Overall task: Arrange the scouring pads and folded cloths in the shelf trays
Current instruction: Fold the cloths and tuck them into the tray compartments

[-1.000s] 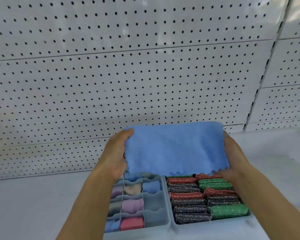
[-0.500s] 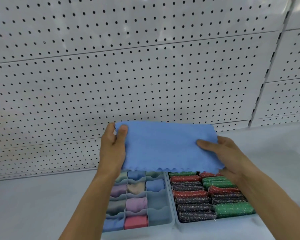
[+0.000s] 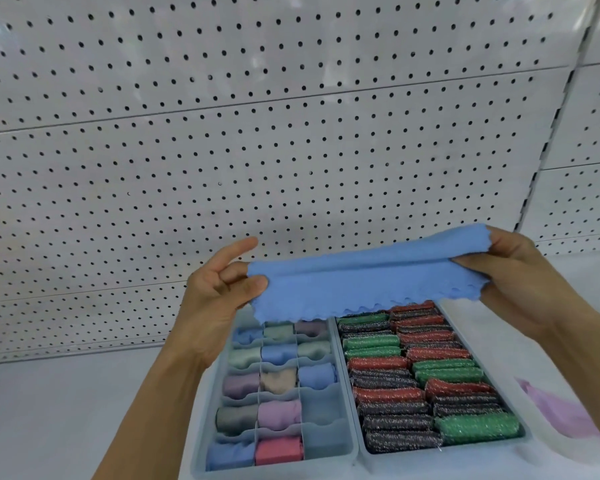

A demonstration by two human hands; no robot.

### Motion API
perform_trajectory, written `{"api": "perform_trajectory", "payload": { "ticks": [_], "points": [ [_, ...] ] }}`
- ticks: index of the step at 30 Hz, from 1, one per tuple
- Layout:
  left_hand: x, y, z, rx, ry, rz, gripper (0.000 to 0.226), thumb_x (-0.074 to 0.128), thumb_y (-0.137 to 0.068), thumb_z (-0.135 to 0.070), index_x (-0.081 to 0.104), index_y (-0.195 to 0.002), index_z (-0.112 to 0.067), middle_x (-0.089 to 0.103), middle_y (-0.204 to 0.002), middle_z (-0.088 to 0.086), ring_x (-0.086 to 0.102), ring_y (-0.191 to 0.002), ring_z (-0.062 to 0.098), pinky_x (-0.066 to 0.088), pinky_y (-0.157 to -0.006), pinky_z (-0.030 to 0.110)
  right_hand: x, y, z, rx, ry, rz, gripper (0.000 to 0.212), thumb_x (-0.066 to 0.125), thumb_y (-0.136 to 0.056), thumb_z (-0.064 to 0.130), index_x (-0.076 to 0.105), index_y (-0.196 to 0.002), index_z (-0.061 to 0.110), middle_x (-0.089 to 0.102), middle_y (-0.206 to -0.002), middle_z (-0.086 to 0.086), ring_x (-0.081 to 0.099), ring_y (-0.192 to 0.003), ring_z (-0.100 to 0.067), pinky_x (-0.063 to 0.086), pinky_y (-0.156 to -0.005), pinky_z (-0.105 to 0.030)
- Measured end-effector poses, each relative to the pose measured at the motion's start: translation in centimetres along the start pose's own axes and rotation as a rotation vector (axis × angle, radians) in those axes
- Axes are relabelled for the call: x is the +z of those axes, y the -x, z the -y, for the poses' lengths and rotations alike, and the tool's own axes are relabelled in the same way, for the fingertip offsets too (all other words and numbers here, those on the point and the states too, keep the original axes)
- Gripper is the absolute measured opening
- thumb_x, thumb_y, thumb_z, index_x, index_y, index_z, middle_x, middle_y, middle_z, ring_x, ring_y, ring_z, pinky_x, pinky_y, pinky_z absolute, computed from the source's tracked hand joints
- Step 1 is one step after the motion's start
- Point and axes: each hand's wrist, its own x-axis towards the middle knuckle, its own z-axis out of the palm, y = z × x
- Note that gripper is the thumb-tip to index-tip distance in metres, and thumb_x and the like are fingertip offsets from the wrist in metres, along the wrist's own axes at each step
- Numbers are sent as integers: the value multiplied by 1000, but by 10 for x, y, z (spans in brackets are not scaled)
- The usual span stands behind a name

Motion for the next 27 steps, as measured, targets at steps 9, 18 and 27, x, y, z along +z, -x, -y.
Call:
{"api": "perform_trajectory", "payload": {
  "ticks": [9, 18, 27],
  "points": [
    [-4, 2, 7, 141, 96, -63, 63, 29, -73, 20, 66, -81, -30, 61, -69, -6, 40, -69, 17, 21, -58, 35, 13, -2, 13, 20, -19, 32, 62, 22, -83, -22, 63, -54, 15, 58, -61, -5, 57, -53, -18, 49, -46, -23],
    [2, 13, 50, -208, 96, 30, 40, 33, -95, 2, 69, -89, -16, 69, -83, 2, 59, -84, 18, 52, -67, 24, 32, -10, 57, 72, -269, 332, 38, 56, -57, 16, 78, -87, 7, 72, -85, -10, 62, -71, -19, 53, -60, -24],
    [62, 13, -2, 86, -15, 255, 67, 63, -77, -62, 53, -132, -26, 62, -131, -3, 55, -125, 22, 49, -96, 35, 88, -17, 84, 227, -88, 442, 49, 46, -71, 11, 61, -117, 2, 71, -109, -17, 71, -71, -21, 54, -54, -23]
  ]
}}
